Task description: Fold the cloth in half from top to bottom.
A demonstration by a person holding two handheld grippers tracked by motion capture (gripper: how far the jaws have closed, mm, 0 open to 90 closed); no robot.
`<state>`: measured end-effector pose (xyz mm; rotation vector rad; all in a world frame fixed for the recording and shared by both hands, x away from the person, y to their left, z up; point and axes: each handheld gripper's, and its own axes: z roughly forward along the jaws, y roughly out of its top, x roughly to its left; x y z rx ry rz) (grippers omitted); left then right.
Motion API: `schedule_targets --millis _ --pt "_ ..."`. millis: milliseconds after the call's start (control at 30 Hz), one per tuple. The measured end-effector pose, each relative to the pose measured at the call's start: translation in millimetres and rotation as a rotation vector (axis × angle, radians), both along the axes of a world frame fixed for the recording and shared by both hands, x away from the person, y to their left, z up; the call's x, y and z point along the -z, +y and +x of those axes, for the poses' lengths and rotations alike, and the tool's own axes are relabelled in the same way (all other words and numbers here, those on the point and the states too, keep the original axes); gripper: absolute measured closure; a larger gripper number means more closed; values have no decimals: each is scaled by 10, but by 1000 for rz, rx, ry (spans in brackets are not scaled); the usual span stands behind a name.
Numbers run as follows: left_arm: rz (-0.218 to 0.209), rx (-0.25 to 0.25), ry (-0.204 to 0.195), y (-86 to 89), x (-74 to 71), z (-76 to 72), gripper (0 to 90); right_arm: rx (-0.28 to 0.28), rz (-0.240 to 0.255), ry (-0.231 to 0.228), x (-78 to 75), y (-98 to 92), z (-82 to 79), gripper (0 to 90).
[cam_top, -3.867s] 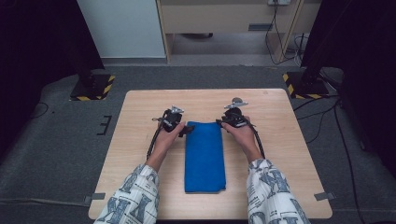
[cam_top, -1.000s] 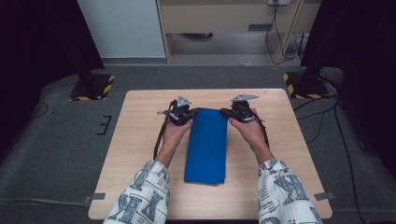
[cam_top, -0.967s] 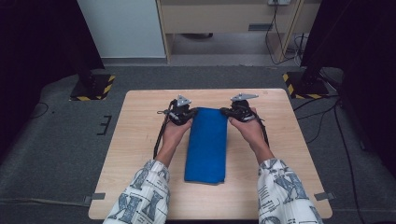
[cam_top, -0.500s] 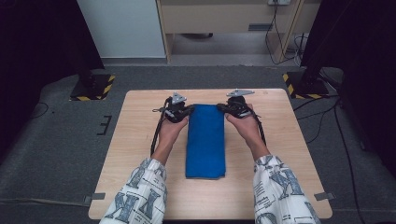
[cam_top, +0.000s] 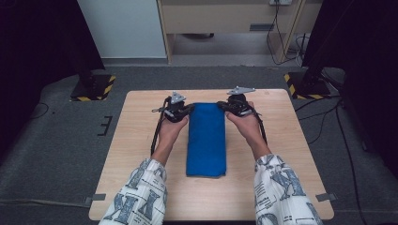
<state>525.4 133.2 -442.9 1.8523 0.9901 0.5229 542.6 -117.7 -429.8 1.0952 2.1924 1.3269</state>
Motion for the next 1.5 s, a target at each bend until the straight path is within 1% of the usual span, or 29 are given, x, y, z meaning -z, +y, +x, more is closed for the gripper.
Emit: schedule_targets --millis 67,133,200,267,333,400,433,533,733,833,933,1000,1133,1300,1333,1433,1500 --pt "11 5 -7 -7 -18 -3 876 1 0 -1 -6 -8 -6 865" --pt "6 5 -11 -4 -39 -6 876 3 10 -1 -4 -12 -17 865" --pt "10 6 -12 12 -62 -3 876 1 6 -6 8 -11 -17 864" --pt "7 9 -14 21 -88 2 876 7 13 -4 9 -2 -10 864" --pt "19 13 -15 39 -107 11 876 11 21 -9 -2 15 -4 865" --pt "-3 5 -13 59 -115 20 876 6 22 -16 -13 34 -2 865" --pt "-7 -1 -17 72 -119 21 876 4 20 -18 -15 38 -1 865" --pt "2 14 -15 78 -117 12 876 1 21 -20 -15 34 -10 865" --pt "2 23 -27 60 -164 -83 874 -3 36 -32 -55 -2 -99 865" --pt "9 33 -41 55 -203 -147 872 -8 34 -38 -66 -23 -161 865" --pt "19 41 -47 56 -223 -180 871 -14 45 -45 -71 -40 -229 865" --pt "24 48 -46 53 -212 -194 871 -16 48 -46 -61 -48 -265 865" --pt "22 59 -47 46 -182 -219 870 -20 46 -41 -11 -64 -305 864" --pt "46 78 -47 50 -131 -271 870 -24 53 -33 45 -83 -349 863" --pt "52 82 -48 56 -120 -284 870 -33 46 -33 63 -85 -370 864" --pt "52 87 -47 73 -83 -323 870 -45 40 -30 108 -74 -423 863" --pt "63 94 -47 83 -67 -348 870 -53 36 -30 129 -68 -451 863"
